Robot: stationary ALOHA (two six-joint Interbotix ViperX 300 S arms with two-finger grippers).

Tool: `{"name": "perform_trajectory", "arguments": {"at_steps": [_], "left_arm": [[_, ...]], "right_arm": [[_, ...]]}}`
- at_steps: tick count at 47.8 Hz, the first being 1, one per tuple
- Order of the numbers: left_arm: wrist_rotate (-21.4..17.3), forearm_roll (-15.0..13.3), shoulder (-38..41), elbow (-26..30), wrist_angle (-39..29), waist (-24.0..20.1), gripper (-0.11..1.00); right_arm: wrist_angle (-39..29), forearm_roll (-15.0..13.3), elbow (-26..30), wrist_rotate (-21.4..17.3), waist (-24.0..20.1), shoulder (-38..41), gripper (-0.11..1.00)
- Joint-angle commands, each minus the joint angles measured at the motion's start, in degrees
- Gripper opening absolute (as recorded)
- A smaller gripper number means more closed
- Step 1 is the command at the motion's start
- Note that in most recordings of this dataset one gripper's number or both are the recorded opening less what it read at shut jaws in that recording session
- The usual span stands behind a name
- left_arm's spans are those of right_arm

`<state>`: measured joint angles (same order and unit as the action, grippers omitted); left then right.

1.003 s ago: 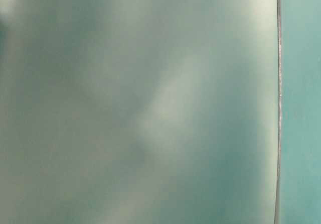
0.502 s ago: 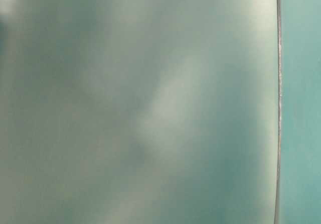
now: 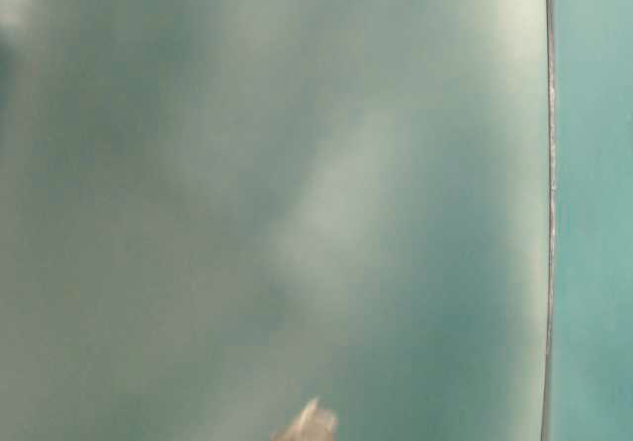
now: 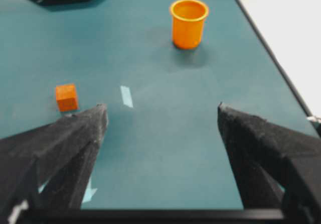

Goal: Move the cup toward the block with left arm.
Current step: 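Extend the open left gripper from the left edge toward the orange cup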

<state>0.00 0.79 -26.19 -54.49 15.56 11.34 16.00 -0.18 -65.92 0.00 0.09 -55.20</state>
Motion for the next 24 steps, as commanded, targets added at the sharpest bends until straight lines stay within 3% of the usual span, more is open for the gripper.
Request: {"name": "perform_trajectory", "arguments": {"at_steps": [1,24], "left_arm": [[0.00,0.18,2.99,3.78,1.41,0.35,0.84],[0.00,0.18,23.03,20.65,1.41,2.20,0.84]], "right_arm": [[0.26,0.00,1.58,-0.18,0.09,0.18,0.00],[0.26,0.00,1.49,-0.09,0.00,0.26,0.00]]}}
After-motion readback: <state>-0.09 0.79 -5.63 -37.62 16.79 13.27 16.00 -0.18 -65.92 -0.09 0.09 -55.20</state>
